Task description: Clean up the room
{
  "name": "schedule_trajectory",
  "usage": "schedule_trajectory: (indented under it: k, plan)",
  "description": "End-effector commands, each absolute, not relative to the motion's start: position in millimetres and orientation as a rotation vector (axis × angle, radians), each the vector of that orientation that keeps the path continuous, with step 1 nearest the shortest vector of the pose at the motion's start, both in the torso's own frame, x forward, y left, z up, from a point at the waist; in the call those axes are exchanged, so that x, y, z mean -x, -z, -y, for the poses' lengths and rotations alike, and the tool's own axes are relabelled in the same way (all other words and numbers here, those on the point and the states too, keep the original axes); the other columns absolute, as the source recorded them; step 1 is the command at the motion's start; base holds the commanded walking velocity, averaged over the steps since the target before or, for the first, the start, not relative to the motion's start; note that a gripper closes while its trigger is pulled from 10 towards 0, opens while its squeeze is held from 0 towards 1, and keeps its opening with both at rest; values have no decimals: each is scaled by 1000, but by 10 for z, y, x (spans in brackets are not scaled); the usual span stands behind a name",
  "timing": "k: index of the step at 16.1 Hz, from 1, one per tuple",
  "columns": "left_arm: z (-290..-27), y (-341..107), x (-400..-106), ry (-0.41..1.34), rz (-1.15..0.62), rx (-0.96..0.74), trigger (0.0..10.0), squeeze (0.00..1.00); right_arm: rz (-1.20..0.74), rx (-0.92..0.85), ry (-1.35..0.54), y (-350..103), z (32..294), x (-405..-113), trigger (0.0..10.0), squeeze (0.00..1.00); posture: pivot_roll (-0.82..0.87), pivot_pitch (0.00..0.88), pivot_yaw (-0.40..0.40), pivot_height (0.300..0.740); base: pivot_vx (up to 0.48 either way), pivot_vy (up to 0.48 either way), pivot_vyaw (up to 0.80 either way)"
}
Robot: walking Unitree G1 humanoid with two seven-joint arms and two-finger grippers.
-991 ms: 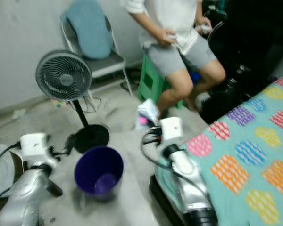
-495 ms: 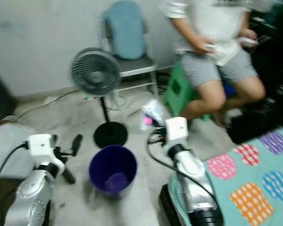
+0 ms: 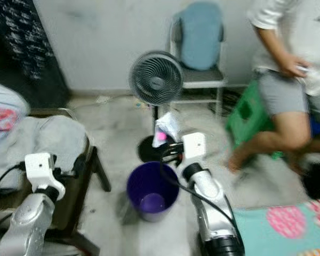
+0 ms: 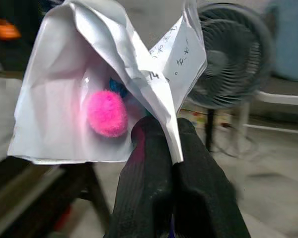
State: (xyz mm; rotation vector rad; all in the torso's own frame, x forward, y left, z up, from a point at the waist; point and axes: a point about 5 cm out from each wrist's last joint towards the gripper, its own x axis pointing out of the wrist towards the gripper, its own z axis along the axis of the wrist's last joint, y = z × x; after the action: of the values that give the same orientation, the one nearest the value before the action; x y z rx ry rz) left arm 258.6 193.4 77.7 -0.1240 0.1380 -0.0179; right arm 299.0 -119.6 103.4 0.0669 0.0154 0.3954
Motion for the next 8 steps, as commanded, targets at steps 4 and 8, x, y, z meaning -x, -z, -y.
schedule_trajectory:
  k: [4,8]
  plan:
    - [-1878,-778,-2590,37,-137,130,10000,0,-23,-65,-353,-1037,1285,-3014,10000,0,-135,33,2,740,0,0,388]
    - [-1876,-777,-2594,41,-134,140,10000,0,-27,-62,-345,-1030,1279,-3024,10000,0,-141,37,4,740,0,0,0]
